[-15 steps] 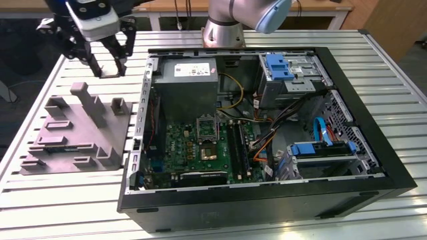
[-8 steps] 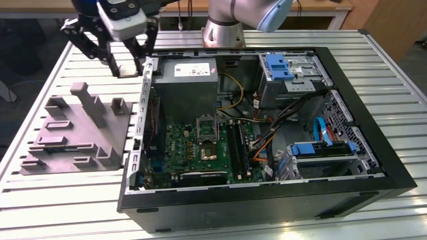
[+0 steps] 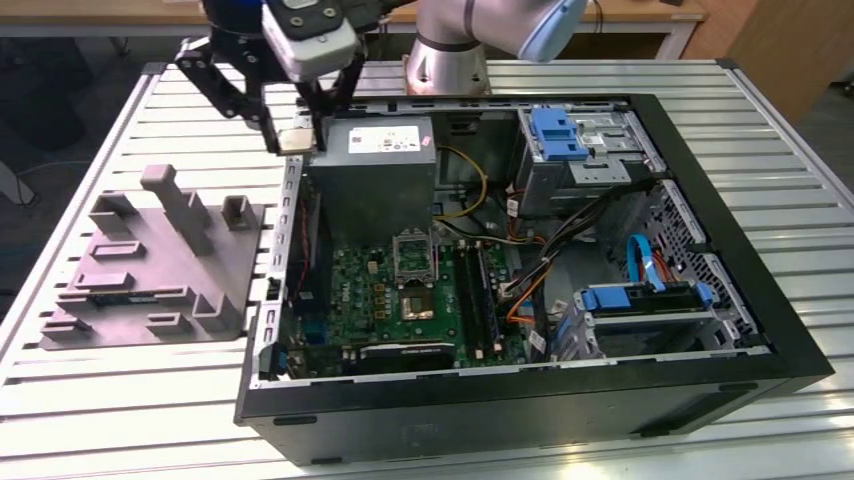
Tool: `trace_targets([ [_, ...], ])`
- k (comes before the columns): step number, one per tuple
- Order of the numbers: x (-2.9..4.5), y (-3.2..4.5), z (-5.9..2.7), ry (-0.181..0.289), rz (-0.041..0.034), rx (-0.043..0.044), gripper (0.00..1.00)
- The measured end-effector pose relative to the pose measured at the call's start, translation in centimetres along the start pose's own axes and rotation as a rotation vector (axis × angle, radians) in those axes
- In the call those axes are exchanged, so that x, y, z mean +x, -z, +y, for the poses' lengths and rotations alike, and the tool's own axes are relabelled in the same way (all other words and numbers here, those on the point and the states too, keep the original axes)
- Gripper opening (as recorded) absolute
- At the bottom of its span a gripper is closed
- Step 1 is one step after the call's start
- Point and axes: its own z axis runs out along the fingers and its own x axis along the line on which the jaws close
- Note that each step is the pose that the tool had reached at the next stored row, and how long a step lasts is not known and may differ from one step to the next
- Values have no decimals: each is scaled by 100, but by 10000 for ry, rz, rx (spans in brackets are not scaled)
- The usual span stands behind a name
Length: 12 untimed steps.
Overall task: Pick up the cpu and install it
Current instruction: 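Pick up the cpu and move it towards the insertion slot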
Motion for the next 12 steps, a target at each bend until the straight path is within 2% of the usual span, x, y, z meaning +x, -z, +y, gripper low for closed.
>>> trace_targets([
  [3, -115, -4, -5, 0, -1, 0, 47],
  [6, -193, -8, -8, 1, -1, -1, 47],
  [9, -232, -13, -22, -1, -1, -1, 47],
  [12, -248, -19, -76, -1, -1, -1, 47],
])
